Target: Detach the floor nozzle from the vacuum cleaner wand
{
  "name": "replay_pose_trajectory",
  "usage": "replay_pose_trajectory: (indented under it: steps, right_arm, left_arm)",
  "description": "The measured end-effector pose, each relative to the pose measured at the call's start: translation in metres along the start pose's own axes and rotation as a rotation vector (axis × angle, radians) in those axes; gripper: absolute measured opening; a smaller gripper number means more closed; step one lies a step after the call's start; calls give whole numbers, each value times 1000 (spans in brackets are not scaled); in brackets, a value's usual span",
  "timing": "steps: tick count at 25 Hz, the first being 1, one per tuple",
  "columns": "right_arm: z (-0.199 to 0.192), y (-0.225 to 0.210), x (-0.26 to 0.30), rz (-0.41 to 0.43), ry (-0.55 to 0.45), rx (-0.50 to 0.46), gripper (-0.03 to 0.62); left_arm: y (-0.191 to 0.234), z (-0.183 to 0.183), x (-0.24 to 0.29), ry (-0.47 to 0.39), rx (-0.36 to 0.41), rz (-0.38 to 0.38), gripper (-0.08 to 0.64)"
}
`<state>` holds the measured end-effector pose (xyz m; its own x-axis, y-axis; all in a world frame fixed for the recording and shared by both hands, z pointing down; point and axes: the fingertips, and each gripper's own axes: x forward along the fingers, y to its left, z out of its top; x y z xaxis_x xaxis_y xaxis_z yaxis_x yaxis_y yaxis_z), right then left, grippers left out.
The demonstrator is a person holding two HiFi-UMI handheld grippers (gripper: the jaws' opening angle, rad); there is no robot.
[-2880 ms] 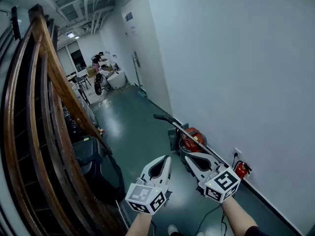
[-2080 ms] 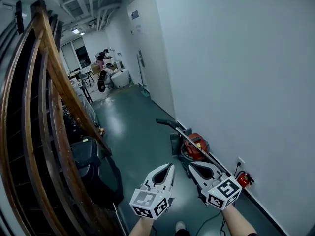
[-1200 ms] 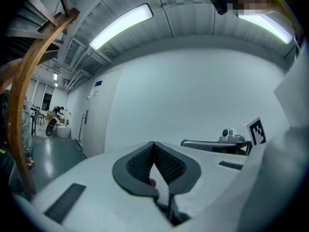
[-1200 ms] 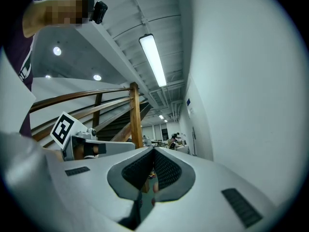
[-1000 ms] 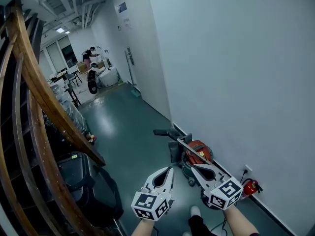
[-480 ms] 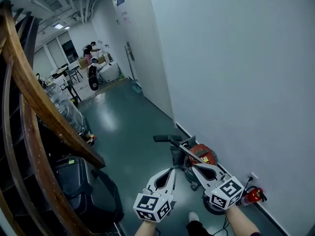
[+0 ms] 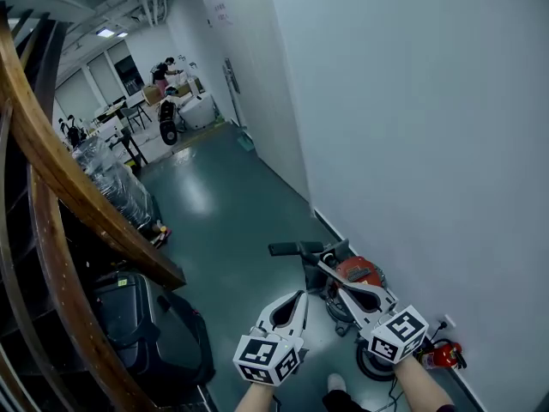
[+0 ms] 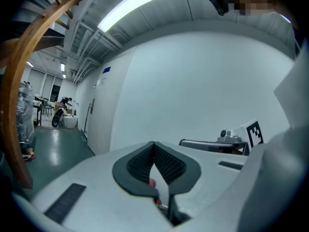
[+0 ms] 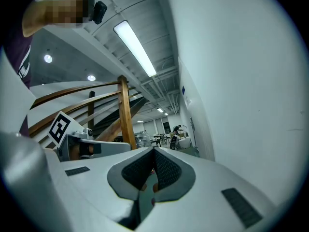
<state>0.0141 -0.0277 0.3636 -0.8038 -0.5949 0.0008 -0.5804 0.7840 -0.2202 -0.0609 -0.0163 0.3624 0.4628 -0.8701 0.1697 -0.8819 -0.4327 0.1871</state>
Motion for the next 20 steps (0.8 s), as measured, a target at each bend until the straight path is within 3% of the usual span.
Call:
replay_pose_trajectory:
  steps: [12,20]
  right_arm:
    - [-10,-41,30,9,29,30,17]
    - [-31,-78,71,-21,49,55,17]
  left_arm:
    - [31,-7,46,38,-19,35,3]
    - [78,-26,85,70,-48,32,3]
